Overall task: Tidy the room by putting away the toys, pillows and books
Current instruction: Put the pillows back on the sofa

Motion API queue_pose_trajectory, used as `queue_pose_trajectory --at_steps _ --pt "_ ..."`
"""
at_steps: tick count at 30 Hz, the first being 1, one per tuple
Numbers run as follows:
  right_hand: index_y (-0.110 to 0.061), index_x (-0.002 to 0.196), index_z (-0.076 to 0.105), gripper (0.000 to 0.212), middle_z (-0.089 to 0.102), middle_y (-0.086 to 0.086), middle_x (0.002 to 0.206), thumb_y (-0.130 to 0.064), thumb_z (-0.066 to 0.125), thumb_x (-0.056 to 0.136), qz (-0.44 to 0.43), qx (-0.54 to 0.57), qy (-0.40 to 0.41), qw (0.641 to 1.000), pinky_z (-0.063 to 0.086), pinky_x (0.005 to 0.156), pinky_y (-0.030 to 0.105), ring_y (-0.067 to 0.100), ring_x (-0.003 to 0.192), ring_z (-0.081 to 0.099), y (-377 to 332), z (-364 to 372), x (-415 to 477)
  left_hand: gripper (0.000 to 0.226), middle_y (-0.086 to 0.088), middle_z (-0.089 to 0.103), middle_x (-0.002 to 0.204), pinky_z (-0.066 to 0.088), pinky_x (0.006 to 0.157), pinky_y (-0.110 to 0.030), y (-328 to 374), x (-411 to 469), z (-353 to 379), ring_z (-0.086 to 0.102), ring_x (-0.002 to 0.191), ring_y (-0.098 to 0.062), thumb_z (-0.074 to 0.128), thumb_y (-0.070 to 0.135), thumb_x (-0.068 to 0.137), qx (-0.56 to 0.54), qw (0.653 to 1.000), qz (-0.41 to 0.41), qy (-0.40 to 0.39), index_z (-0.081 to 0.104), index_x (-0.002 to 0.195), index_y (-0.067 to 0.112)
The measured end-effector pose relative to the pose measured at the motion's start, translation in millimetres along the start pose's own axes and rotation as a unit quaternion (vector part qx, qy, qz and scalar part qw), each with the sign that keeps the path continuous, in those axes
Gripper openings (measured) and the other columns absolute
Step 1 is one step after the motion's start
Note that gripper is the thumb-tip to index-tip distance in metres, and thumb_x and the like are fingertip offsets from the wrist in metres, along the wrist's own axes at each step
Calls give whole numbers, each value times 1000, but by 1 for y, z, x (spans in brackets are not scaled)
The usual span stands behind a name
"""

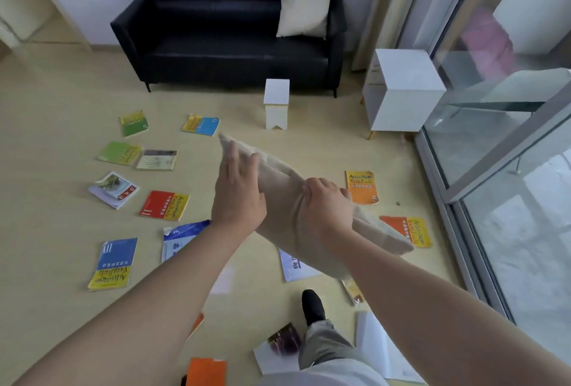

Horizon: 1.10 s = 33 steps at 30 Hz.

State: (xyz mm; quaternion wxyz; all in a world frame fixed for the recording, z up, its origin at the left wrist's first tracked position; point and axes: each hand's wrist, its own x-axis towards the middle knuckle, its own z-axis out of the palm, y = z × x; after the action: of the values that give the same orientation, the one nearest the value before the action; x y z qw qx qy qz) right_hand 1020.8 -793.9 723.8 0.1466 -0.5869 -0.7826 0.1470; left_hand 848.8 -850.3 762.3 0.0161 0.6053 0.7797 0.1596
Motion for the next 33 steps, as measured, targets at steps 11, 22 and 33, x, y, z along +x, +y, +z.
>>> queue_pose_trajectory --at_steps 11,22,33 --pt "-24 87 69 9 69 -4 85 -18 64 85 -205 -83 -12 975 41 88 44 28 86 64 -60 40 264 78 2 30 165 11 125 -47 -87 241 15 20 154 -21 62 43 91 94 976 57 -188 26 158 26" --pt "-28 107 67 27 68 -7 106 -15 49 93 -187 -137 -96 968 32 103 43 22 112 57 -192 109 458 28 0 62 116 43 84 -38 -240 443 28 59 112 -26 46 21 96 73 974 83 -200 59 121 25" --pt "-32 94 54 18 64 -7 107 -24 40 102 -127 -144 -111 975 33 101 39 21 114 52 -246 120 659 23 2 65 105 52 76 -38 -303 668 46 65 99 -28 44 19 94 59 971 124 -196 64 101 27"
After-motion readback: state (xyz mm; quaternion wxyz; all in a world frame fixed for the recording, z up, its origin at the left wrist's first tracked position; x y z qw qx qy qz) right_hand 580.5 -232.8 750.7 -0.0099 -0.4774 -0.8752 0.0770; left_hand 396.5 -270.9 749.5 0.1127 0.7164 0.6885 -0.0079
